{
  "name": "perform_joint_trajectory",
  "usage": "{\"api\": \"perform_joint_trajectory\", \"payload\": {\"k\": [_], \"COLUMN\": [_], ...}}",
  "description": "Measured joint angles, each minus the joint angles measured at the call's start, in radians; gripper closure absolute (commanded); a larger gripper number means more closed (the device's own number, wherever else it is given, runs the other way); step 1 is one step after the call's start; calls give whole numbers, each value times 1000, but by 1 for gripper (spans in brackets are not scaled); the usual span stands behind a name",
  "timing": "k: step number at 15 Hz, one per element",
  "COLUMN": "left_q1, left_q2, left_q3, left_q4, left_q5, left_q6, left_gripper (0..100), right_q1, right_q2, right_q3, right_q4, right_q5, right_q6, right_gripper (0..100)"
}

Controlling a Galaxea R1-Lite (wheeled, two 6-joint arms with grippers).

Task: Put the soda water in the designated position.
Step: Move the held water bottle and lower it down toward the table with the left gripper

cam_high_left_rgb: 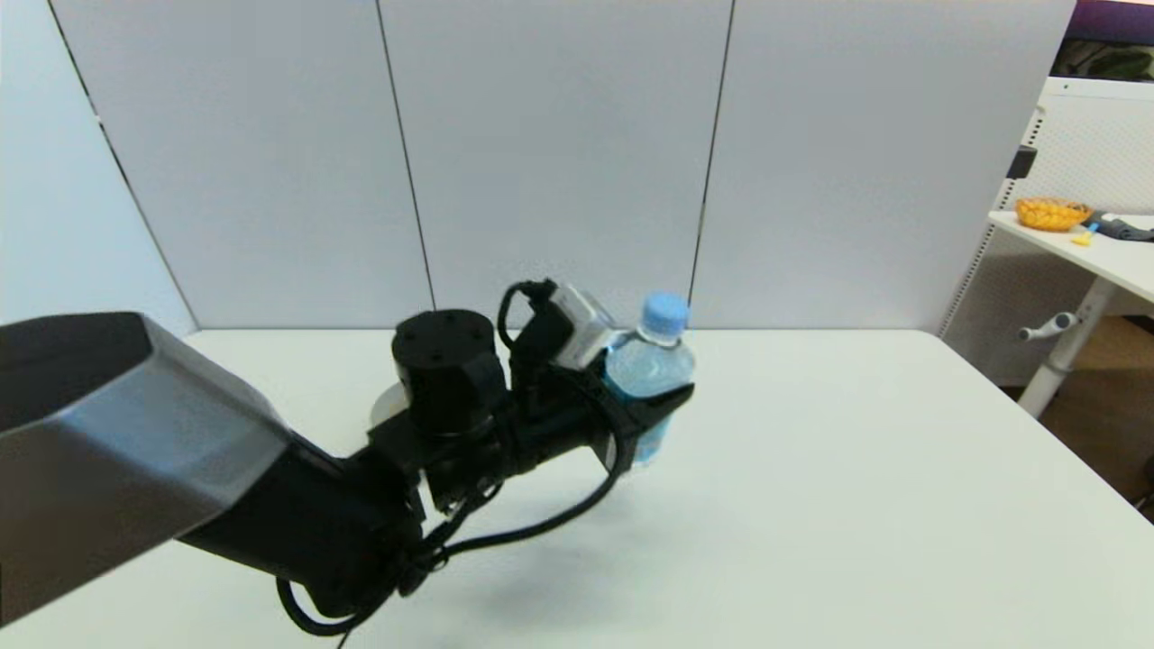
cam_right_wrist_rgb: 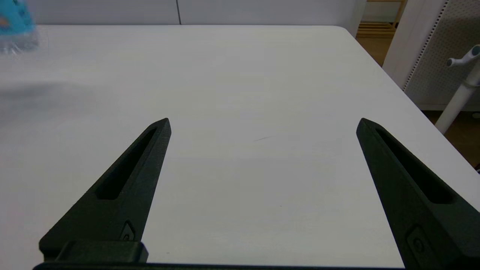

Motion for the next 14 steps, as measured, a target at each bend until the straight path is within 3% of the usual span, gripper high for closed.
{"api": "perform_joint_trajectory", "payload": {"k": [5,10,14], "left_q1": [214,448,577], "left_q2": [-100,-124,-93], "left_q3": [-99,-151,-157], "left_q4": [145,199,198], "left_q5": [-3,-17,-115], "left_q6": [-44,-68,-85], "left_gripper": [100,100,100], "right_q1": [0,0,0], "right_q2": [0,0,0], "right_q3": [0,0,0], "right_q4": [0,0,0], "right_q5": [0,0,0], "right_q6": [0,0,0], "right_gripper": [0,0,0]}}
